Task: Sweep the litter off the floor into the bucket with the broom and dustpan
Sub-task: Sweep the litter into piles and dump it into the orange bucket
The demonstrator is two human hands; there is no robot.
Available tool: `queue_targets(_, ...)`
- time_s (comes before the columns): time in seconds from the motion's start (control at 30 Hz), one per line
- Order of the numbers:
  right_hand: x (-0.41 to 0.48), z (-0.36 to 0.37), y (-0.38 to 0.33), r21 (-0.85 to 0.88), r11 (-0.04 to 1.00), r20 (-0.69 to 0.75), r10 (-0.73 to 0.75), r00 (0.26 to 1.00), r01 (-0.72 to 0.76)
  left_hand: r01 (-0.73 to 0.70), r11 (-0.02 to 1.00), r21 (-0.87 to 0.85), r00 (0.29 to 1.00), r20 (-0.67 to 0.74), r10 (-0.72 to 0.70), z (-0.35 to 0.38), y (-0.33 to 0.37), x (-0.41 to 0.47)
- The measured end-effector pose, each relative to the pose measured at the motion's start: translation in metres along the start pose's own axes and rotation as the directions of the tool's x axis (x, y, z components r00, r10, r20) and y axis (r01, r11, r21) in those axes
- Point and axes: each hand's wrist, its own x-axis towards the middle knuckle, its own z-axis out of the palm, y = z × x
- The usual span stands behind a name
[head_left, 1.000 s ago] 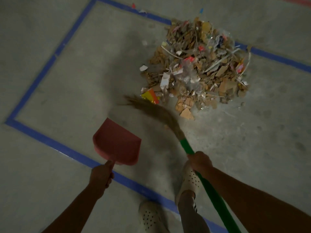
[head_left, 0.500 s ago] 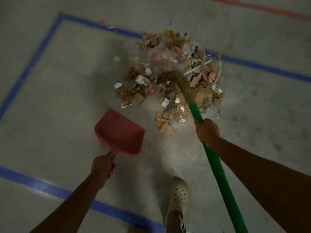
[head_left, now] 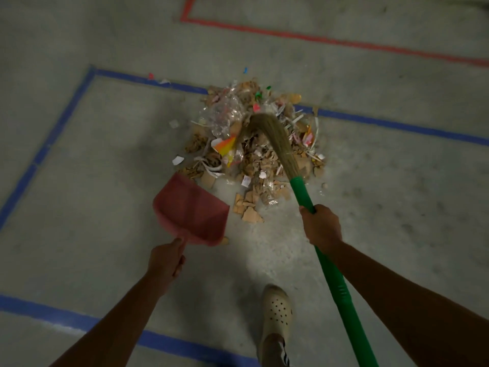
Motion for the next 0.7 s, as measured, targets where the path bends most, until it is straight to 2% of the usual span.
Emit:
queue_targets(0.17,-0.080,-0.040,-0.017,0.007,1.000,0.018,-0.004,1.000,0.004,0.013,1.000,-0.020,1.000,0.007,-0.012,-0.030,0.016,-0.064)
queue_targets(0.43,-0.224,-0.119,-0.052,0.035,0.999,0.018,0.036,0.999,-0.037,-0.073,0.997,-0.012,0.997,0.026,0.074,-0.088,0.041,-0.204)
queue_targets(0.7,-0.311,-0.173,-0.075,0.187,0.981,0.026,0.045,0.999,-0.049,-0.149,0.985,-0.084,0.989,-0.007,0.149,-0.136,0.043,-0.306)
